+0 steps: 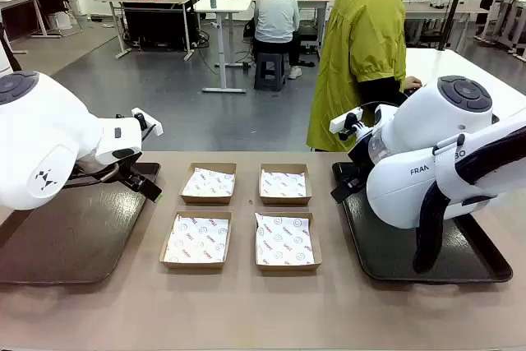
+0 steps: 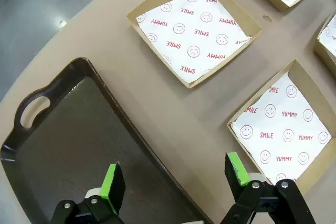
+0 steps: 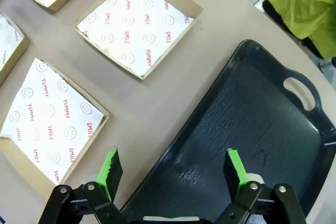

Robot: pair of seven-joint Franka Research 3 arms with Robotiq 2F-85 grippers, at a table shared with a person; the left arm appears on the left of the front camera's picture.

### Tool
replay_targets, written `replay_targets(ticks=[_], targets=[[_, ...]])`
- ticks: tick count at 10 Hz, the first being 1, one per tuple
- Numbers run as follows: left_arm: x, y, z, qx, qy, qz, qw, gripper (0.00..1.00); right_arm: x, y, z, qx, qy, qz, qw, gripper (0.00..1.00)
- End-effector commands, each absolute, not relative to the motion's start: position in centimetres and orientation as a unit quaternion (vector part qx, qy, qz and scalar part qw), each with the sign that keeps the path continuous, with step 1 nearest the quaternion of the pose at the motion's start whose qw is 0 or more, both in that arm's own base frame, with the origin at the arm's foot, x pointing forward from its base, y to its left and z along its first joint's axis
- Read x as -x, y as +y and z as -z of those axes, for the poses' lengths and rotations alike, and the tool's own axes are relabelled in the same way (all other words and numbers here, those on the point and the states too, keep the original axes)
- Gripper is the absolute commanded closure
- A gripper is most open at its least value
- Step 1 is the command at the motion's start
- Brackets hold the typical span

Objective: Individually package the donuts and arrange them on the tray.
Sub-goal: Pick up one Paper togo box.

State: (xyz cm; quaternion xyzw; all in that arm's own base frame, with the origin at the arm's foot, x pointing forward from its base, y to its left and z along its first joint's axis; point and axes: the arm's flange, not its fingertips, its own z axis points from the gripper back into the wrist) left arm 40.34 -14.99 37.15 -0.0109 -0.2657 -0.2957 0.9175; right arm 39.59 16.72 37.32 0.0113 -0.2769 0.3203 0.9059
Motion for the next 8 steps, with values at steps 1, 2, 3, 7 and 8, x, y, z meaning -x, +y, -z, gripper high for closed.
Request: replay_targets(ticks=[1, 2, 3, 7, 8], targets=[[-40.33, -14.99, -37.15, 0.011, -0.266, 0.296, 0.917, 0.0, -39.59, 16.72, -37.32, -0.011, -0.277, -0.32, 0.906, 0.0], [-40.33, -14.99, -37.15, 0.011, -0.266, 0.296, 0.917, 0.0, -39.59, 16.72, -37.32, -0.011, -0.277, -0.32, 0.906, 0.0], [-40.33, -14.99, -37.15, 0.011, -0.266, 0.296, 0.917, 0.0, -39.59, 16.72, -37.32, -0.011, -0.277, -0.32, 0.906, 0.0], [-40.33, -14.99, -37.15, 0.011, -0.266, 0.296, 0.917, 0.0, -39.59, 16.72, -37.32, -0.011, -0.277, -0.32, 0.906, 0.0], [-40.33, -14.99, -37.15, 0.011, -0.266, 0.296, 0.917, 0.0, -39.59, 16.72, -37.32, -0.011, -0.277, -0.32, 0.906, 0.0]])
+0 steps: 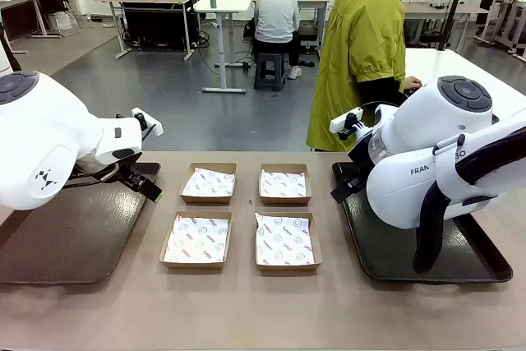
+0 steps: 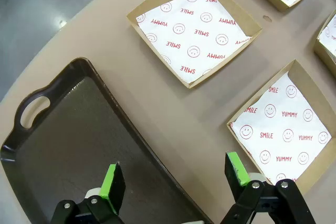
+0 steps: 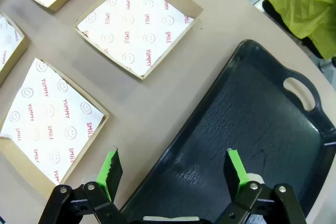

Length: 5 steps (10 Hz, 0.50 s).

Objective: Individually package the donuts and arrange them on the tray.
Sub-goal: Pick up one Paper togo box.

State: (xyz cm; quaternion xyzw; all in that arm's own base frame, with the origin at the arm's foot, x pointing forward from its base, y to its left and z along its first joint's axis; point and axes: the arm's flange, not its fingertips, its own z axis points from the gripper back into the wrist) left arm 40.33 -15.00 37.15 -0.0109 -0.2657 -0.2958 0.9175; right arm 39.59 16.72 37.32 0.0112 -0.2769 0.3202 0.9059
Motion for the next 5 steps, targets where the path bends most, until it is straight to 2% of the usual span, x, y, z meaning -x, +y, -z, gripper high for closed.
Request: replay_targets(ticks=[1, 5], targets=[[-40.33, -14.99, -37.15, 0.011, -0.266, 0.296, 0.917, 0.0, -39.59, 16.72, -37.32, -0.011, -0.277, -0.32, 0.906, 0.0], [-40.33, -15.0, -37.15, 0.011, -0.266, 0.296, 0.918, 0.0, -39.59, 16.72, -37.32, -0.011, -0.277, -0.32, 0.906, 0.0]])
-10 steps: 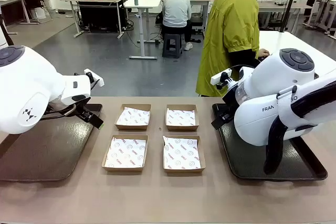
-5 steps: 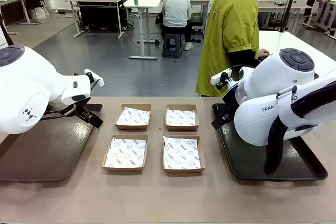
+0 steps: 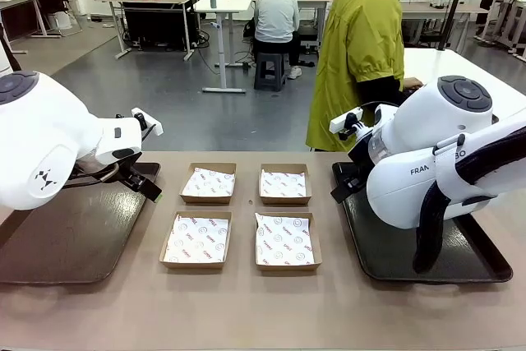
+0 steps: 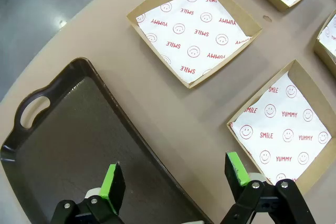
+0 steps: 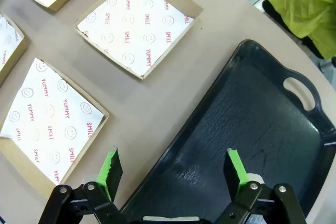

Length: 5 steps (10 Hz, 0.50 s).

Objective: Individually package the donuts and arrange them on the tray.
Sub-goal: Pick up one Paper togo box.

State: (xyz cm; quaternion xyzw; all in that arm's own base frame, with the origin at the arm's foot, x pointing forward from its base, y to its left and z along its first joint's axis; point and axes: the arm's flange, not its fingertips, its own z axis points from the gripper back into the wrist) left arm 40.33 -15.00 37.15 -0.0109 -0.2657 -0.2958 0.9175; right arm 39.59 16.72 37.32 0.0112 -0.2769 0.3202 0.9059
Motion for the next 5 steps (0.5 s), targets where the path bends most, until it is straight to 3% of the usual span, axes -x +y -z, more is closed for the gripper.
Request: replay_targets(ticks=[1, 5], targets=[[-37.2, -14.1, -37.3, -0.018, -0.254, 0.306, 0.917, 0.0, -39.6, 16.7, -37.3, -0.011, -0.277, -0.32, 0.906, 0.0], [-27.0, -9.3, -39.9, -0.012, -0.232, 0.347, 0.909, 0.0, -28.3, 11.5, -41.5, 0.0, -0.218, -0.312, 0.925, 0.0]])
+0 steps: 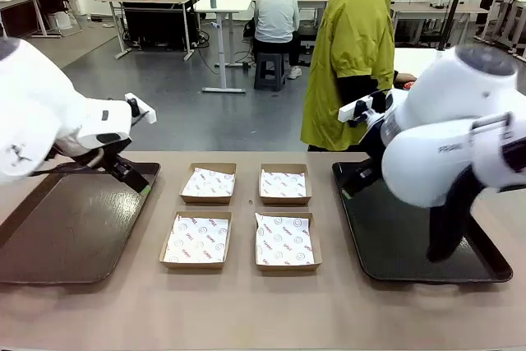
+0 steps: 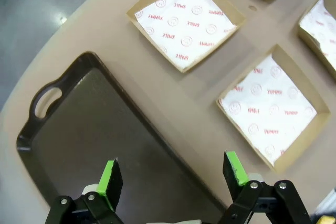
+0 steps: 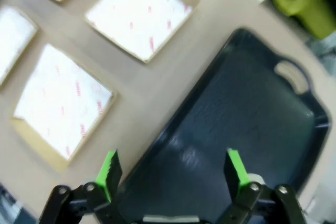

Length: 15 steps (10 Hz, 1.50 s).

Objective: Individually package the donuts and arrange them on the tray.
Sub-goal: Pick up one Paper togo box.

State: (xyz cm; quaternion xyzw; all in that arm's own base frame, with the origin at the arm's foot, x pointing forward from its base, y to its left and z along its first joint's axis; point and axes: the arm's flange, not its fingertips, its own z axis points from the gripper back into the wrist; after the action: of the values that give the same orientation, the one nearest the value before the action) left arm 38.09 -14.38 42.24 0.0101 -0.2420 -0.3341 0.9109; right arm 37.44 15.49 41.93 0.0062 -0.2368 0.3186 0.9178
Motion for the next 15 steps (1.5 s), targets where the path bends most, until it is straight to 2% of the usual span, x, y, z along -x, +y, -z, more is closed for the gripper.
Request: replay_targets(ticks=[1, 4, 6, 7, 13, 14, 15], targets=[[-25.1, -8.4, -40.0, -0.008, -0.217, 0.349, 0.912, 0.0, -25.8, 10.6, -42.1, -0.006, -0.201, -0.315, 0.928, 0.0], [-20.8, -6.9, -40.2, 0.011, -0.19, 0.361, 0.913, 0.0, -20.1, 9.2, -42.5, 0.007, -0.162, -0.319, 0.934, 0.0], [-19.9, -6.8, -39.5, 0.025, -0.192, 0.357, 0.914, 0.0, -20.5, 8.5, -41.8, 0.009, -0.161, -0.31, 0.937, 0.0], [-31.6, -10.8, -49.6, 0.0, -0.177, 0.355, 0.918, 0.0, -28.1, 12.3, -50.5, 0.005, -0.151, -0.324, 0.934, 0.0], [-31.3, -10.8, -49.6, 0.004, -0.171, 0.355, 0.919, 0.0, -27.7, 12.1, -50.6, 0.006, -0.146, -0.324, 0.935, 0.0], [-32.4, -10.2, -50.0, 0.163, -0.162, 0.301, 0.926, 0.0, -28.1, 10.9, -50.6, -0.121, -0.155, -0.286, 0.938, 0.0], [-32.8, -9.2, -50.5, 0.289, -0.151, 0.245, 0.913, 0.0, -28.1, 9.3, -50.6, -0.232, -0.162, -0.242, 0.928, 0.0]])
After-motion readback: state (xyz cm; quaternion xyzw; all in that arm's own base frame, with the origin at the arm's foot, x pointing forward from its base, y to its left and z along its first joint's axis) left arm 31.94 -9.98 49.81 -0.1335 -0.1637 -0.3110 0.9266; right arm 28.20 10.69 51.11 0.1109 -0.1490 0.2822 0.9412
